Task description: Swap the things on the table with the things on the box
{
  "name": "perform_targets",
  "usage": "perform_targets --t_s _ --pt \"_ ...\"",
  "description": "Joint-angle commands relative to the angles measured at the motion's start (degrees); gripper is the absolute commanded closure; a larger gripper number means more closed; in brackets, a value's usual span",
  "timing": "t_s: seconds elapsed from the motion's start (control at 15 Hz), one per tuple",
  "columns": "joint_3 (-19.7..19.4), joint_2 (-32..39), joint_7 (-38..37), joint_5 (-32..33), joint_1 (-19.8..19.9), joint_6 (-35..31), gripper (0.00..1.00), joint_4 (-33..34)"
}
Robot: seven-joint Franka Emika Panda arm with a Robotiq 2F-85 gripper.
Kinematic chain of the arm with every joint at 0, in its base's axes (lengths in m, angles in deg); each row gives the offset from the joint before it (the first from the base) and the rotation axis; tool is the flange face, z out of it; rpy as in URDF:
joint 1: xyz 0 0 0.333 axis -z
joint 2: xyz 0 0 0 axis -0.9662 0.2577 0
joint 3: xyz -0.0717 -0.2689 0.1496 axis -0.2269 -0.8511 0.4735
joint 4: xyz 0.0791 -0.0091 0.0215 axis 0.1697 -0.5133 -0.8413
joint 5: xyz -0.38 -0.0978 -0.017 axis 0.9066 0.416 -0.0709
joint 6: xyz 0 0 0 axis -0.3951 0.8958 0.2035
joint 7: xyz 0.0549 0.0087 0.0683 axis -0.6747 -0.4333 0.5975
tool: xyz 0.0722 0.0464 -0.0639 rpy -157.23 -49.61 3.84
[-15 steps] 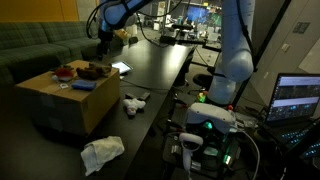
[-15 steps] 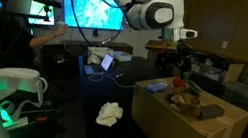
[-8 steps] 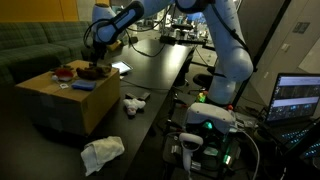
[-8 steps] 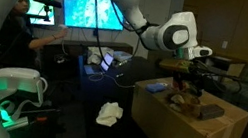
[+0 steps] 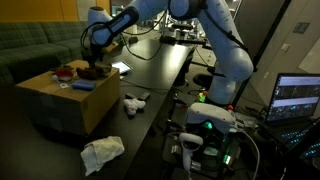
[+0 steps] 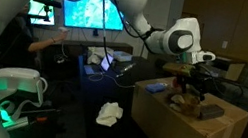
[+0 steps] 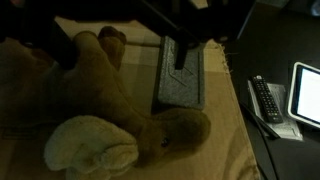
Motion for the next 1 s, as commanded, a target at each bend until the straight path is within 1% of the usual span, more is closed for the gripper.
perform_targets --t_s 0.0,0.27,0.47,0.8,0.87,0.93 --pt "-0.04 3.35 -1.86 -0.55 0.08 3.56 0.00 5.33" --pt "0.80 4.44 -2.16 -2.04 0.60 8.22 0.00 6.62" --pt "1.49 5.39 -2.21 -3.10 1.06 10.43 0.00 7.43" --pt "3.61 5.76 -0.53 -6.07 2.23 11.86 0.00 7.64" --pt "3.98 5.93 -0.17 -6.52 2.40 12.04 0.08 7.54" --pt "4.17 6.02 0.12 -6.65 2.47 12.28 0.27 7.48"
